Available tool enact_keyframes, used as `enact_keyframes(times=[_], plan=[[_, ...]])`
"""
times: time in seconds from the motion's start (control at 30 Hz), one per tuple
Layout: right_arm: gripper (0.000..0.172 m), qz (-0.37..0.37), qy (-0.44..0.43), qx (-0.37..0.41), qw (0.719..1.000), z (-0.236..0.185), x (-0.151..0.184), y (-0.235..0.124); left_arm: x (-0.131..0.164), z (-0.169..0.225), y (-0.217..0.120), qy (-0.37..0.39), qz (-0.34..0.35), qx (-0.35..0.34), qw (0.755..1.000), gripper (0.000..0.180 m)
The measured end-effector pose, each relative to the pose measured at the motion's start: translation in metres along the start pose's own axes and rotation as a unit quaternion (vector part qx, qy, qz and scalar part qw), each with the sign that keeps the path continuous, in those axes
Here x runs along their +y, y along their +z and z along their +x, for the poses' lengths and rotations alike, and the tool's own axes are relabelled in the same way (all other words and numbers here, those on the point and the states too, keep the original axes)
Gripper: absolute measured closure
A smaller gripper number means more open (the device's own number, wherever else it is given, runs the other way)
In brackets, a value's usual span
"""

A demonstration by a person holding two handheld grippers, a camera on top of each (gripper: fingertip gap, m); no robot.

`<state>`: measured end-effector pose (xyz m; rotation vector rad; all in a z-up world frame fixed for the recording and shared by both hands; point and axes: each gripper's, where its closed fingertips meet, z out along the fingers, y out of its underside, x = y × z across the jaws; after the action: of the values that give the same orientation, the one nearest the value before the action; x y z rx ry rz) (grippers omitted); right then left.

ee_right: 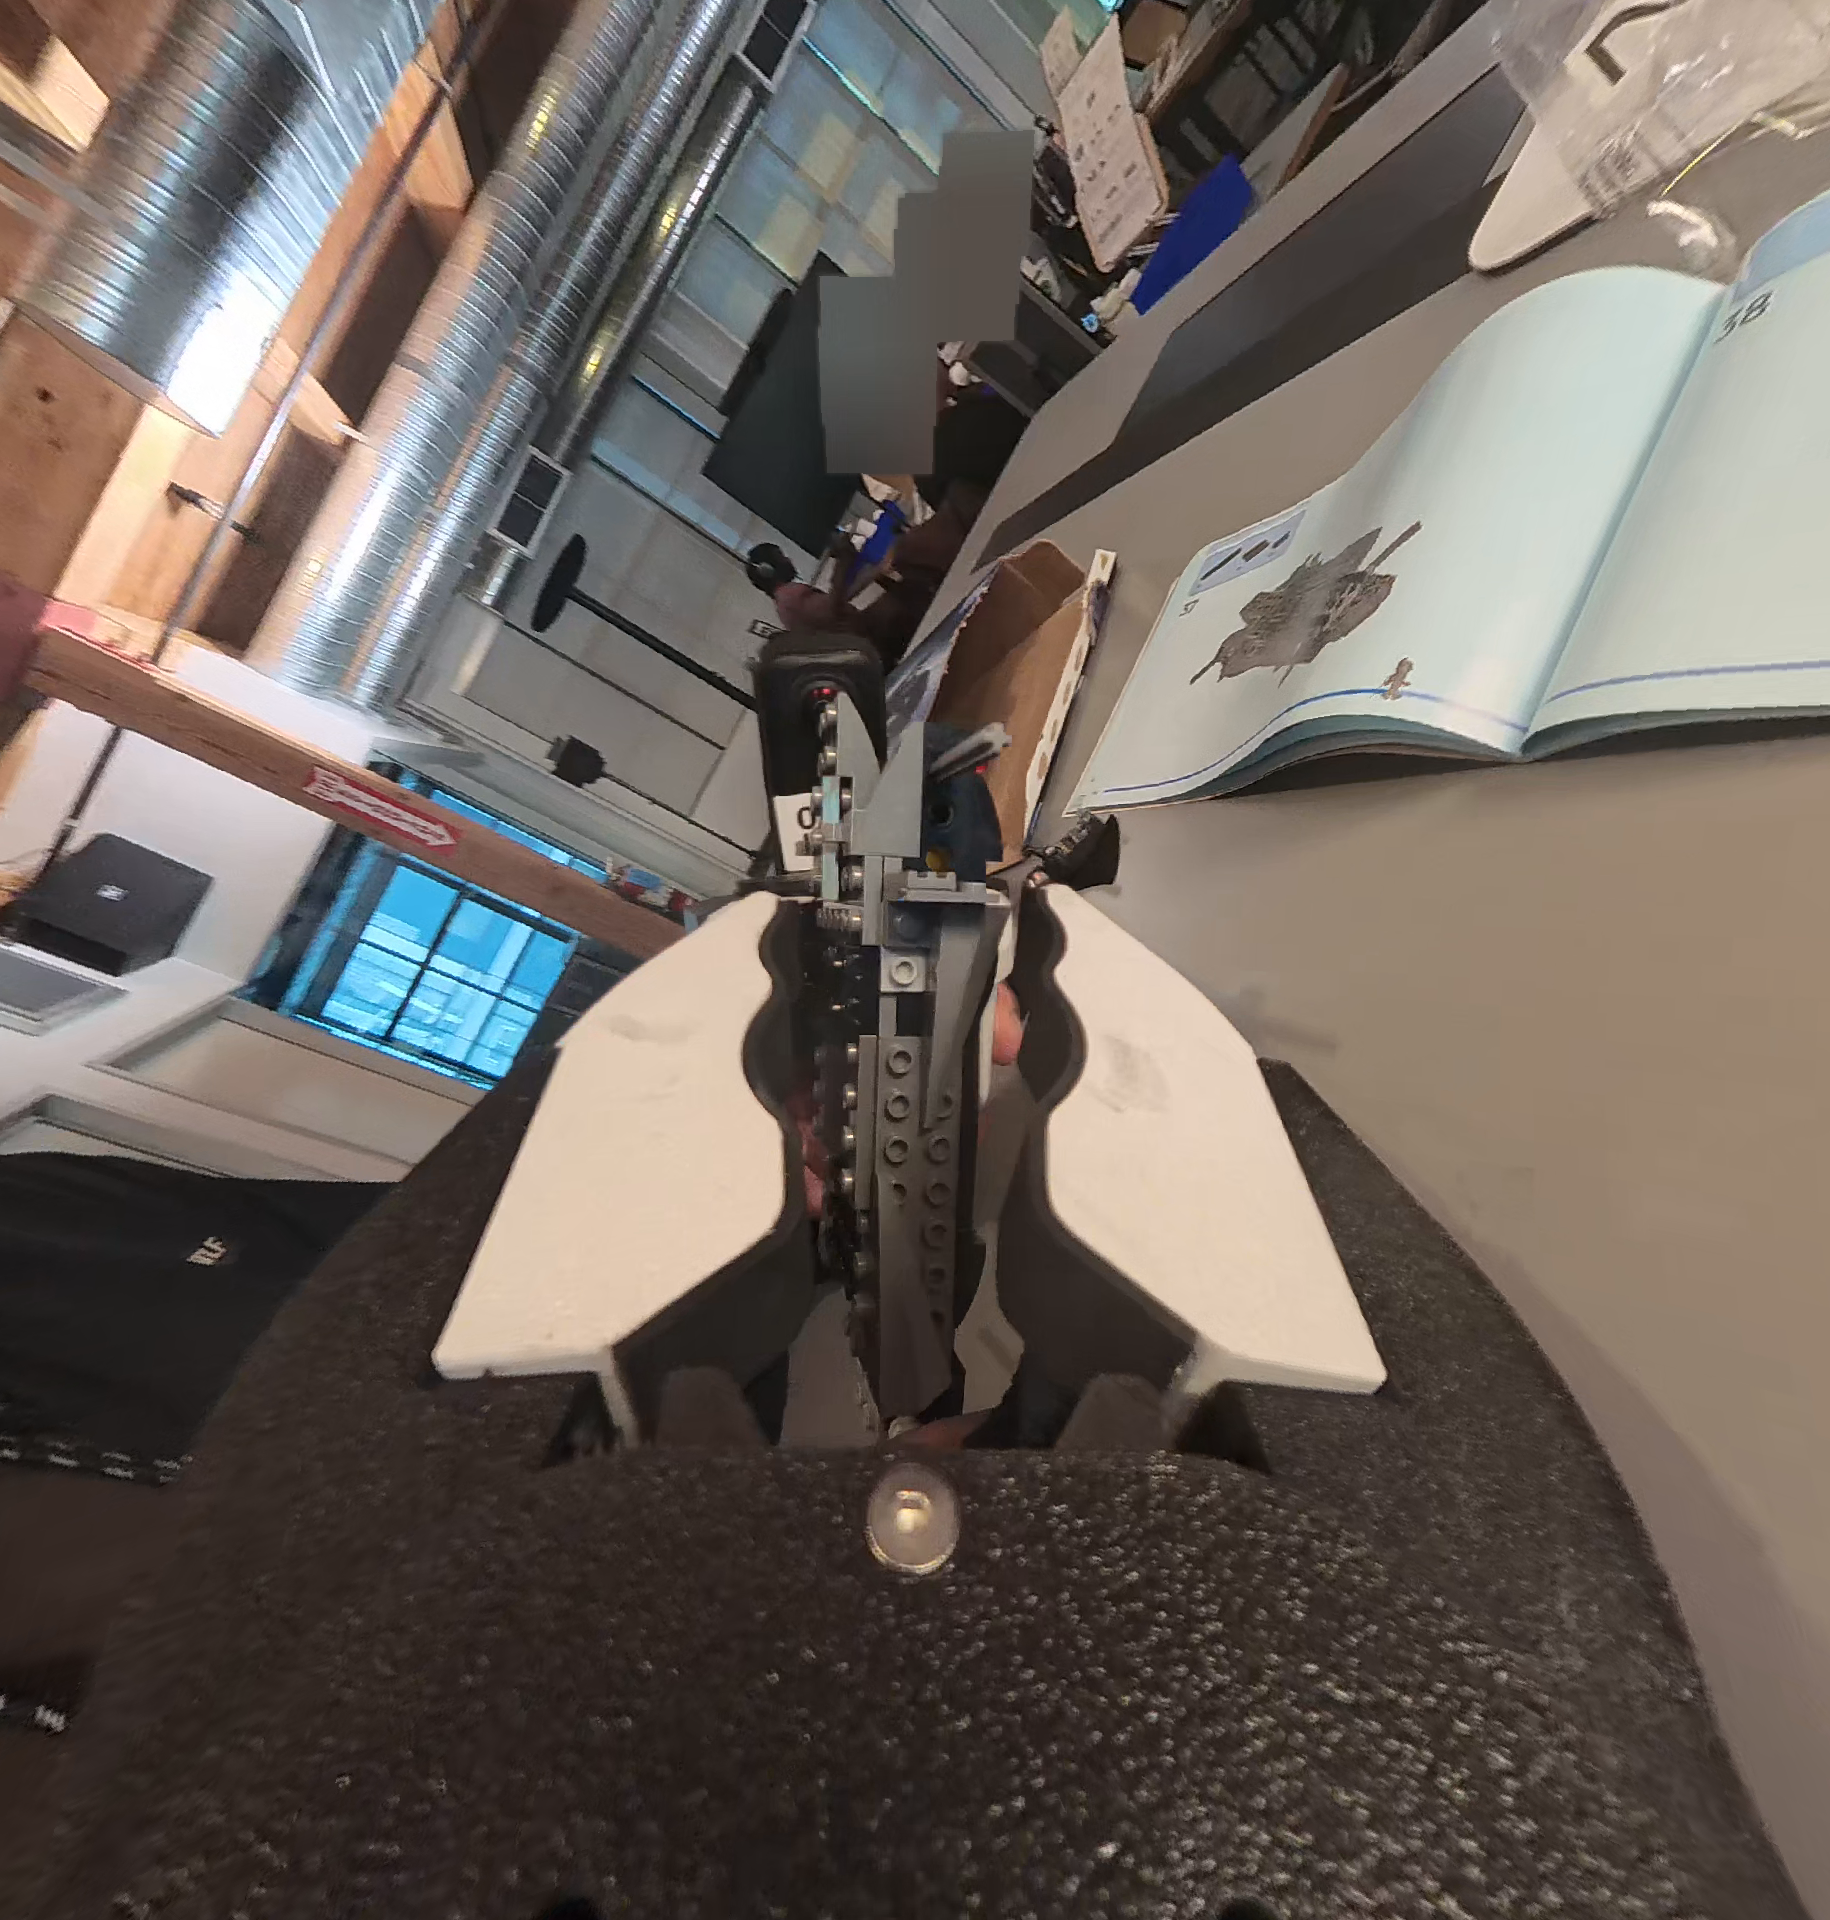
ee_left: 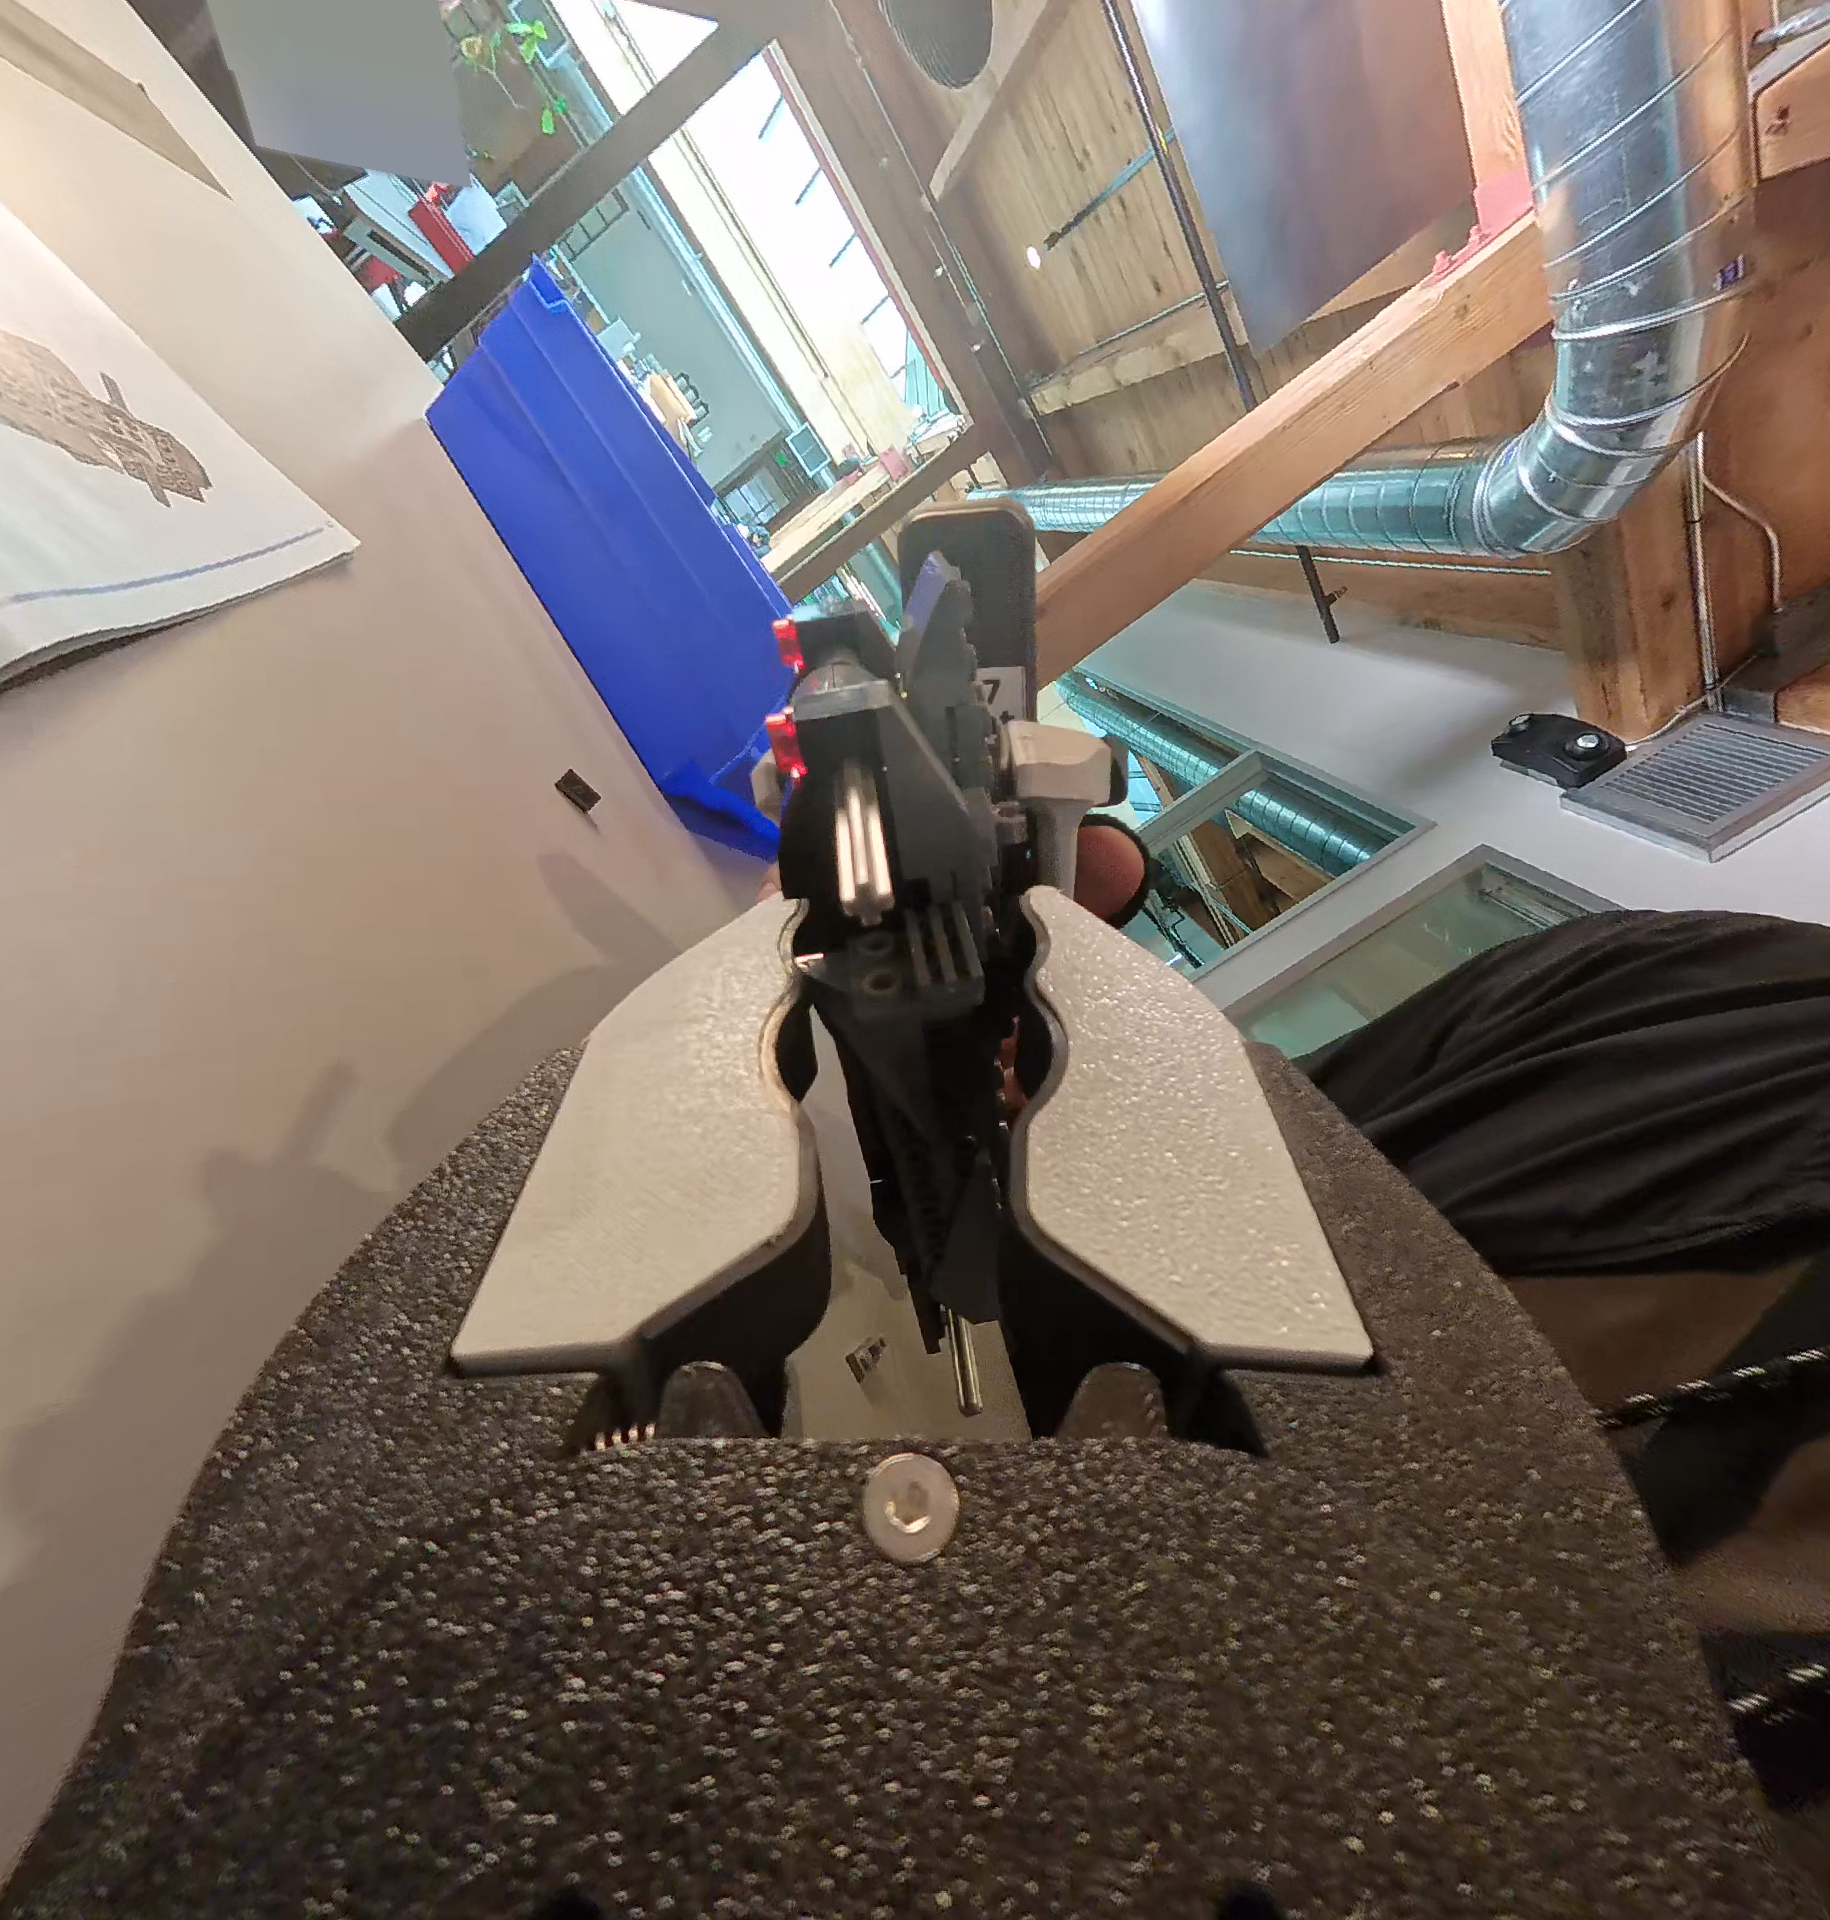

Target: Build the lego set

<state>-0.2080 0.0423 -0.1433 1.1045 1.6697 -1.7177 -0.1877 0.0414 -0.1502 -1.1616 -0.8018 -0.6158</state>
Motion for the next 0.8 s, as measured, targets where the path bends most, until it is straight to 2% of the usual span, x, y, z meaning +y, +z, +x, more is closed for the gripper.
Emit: enact_keyframes(times=[0.17, 0.57, 0.8], plan=[[0.121, -0.027, -0.028, 0.024, 0.999, -0.009, 0.000, 0.005, -0.005, 0.000, -0.002, 0.016, 0.022, -0.005, 1.000, 0.145], [0.127, -0.007, -0.079, 0.075, 0.994, -0.032, 0.002, 0.023, -0.009, 0.025, -0.012, 0.111, 0.038, 0.052, 0.992, 0.145], [0.128, 0.011, -0.082, 0.068, 0.994, -0.042, 0.026, 0.018, 0.013, 0.038, -0.020, 0.131, 0.033, 0.039, 0.990, 0.145]])
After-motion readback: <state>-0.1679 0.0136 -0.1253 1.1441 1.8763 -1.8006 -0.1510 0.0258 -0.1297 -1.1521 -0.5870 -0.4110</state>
